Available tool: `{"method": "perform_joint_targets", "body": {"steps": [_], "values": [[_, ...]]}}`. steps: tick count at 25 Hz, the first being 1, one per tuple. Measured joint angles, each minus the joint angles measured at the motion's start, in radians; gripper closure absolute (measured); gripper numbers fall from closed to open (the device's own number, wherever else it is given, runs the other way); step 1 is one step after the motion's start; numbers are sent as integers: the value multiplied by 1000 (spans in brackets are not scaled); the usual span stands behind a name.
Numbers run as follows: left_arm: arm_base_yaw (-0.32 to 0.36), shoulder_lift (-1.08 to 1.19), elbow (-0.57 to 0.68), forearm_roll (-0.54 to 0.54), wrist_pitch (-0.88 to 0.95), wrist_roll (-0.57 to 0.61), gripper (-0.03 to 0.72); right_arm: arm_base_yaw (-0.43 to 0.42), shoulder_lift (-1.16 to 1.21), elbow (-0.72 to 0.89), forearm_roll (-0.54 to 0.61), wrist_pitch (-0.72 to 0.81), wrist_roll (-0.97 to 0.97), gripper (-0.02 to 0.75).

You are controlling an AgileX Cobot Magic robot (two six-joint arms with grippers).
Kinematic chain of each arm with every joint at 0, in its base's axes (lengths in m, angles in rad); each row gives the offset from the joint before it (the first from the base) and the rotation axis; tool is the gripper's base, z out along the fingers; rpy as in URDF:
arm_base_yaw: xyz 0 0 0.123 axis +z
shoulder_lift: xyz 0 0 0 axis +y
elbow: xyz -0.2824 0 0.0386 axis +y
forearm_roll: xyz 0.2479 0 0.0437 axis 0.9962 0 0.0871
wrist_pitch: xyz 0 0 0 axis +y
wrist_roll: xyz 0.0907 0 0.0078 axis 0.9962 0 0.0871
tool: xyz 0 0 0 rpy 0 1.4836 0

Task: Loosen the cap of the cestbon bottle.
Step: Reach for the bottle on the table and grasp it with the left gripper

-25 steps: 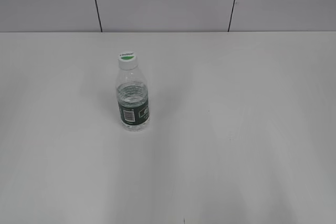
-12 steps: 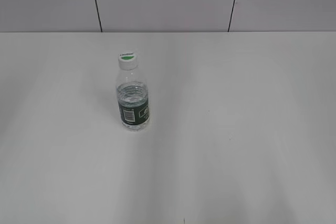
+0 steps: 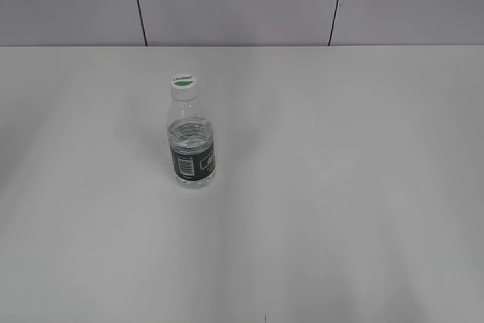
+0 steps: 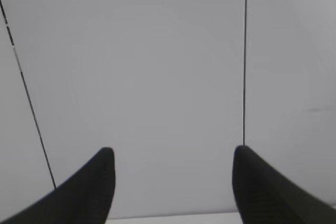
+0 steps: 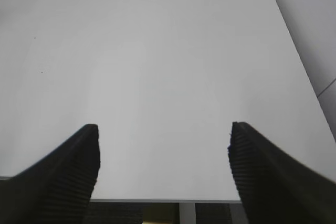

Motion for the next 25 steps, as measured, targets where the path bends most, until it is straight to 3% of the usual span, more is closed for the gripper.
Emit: {"method": "perform_joint_targets", "body": {"steps": [10, 20, 25], "values": [[0, 253, 7, 32, -253, 0, 249, 0, 0, 0, 0, 0, 0, 154], [0, 487, 156, 109, -715, -17, 249, 0, 0, 0, 0, 0, 0, 154], [0, 573, 252, 229, -891, -46, 249, 0, 0, 0, 0, 0, 0, 154]]}}
